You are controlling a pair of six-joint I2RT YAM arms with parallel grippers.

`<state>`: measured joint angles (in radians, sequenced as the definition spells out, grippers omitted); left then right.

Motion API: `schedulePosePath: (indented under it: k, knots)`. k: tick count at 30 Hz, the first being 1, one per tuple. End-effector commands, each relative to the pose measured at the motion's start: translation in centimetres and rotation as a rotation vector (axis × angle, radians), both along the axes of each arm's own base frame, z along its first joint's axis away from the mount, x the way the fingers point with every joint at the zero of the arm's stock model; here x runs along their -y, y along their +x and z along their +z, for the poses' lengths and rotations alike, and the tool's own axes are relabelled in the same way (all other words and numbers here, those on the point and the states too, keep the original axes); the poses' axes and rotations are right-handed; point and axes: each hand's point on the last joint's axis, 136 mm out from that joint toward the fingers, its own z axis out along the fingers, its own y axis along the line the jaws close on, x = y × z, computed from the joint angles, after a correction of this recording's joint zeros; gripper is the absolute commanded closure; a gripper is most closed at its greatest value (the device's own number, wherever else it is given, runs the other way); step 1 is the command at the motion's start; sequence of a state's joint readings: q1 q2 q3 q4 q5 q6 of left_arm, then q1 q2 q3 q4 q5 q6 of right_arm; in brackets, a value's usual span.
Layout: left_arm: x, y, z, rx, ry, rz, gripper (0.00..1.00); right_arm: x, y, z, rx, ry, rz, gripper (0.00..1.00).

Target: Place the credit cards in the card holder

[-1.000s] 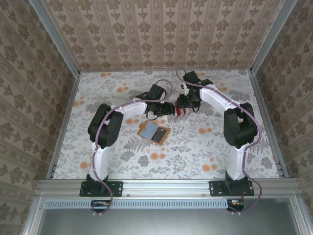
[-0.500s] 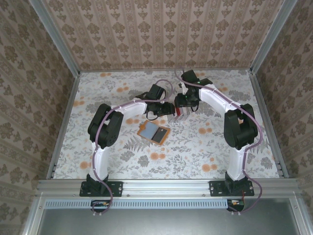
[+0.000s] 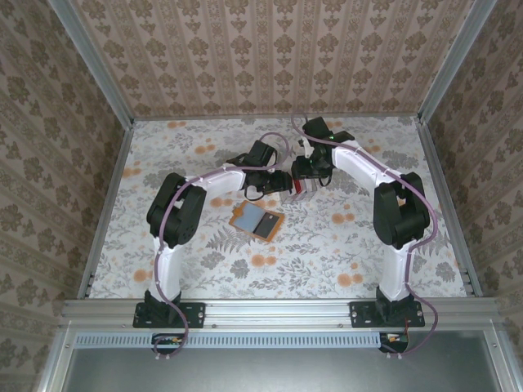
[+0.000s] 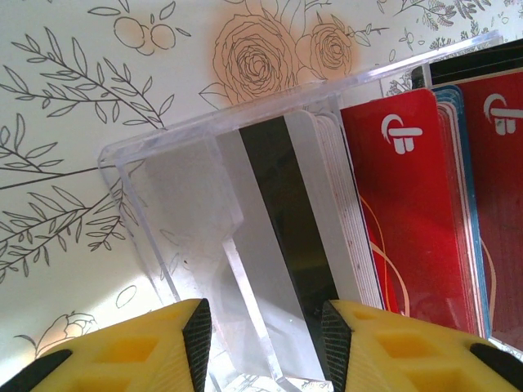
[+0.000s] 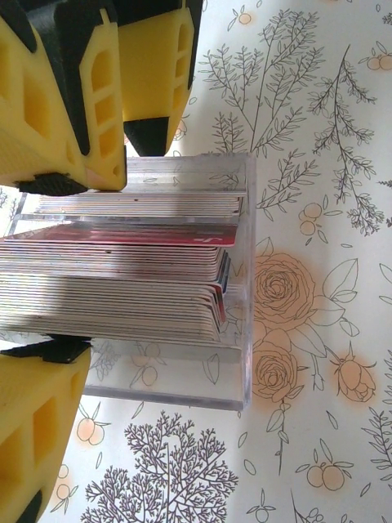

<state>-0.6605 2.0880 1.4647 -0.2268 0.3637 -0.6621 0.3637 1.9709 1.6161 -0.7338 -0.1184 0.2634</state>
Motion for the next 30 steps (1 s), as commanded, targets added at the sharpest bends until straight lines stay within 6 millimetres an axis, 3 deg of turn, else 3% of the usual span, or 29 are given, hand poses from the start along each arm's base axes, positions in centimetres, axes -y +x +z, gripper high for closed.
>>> schedulePosePath:
  k: [1, 7, 22, 30]
  knots:
    - [0.8, -0.4, -0.2, -0.006, -0.019, -0.005, 0.55, 0.0, 0.1, -1.7, -0.04, -0.013, 0.008, 0.47]
    - [0.7, -0.5, -0.3, -0.008, -0.022, -0.002, 0.55, -0.3, -0.1, -2.5, -0.053, 0.004, 0.007, 0.47]
    - [0.9, -0.6, -0.7, -0.015, -0.022, -0.003, 0.55, -0.5, -0.3, 2.1, 0.035, 0.055, 0.011, 0.47]
    - [0.9, -0.5, -0.7, -0.015, -0.022, -0.003, 0.55, -0.3, -0.2, 1.4, 0.018, 0.041, 0.013, 0.49]
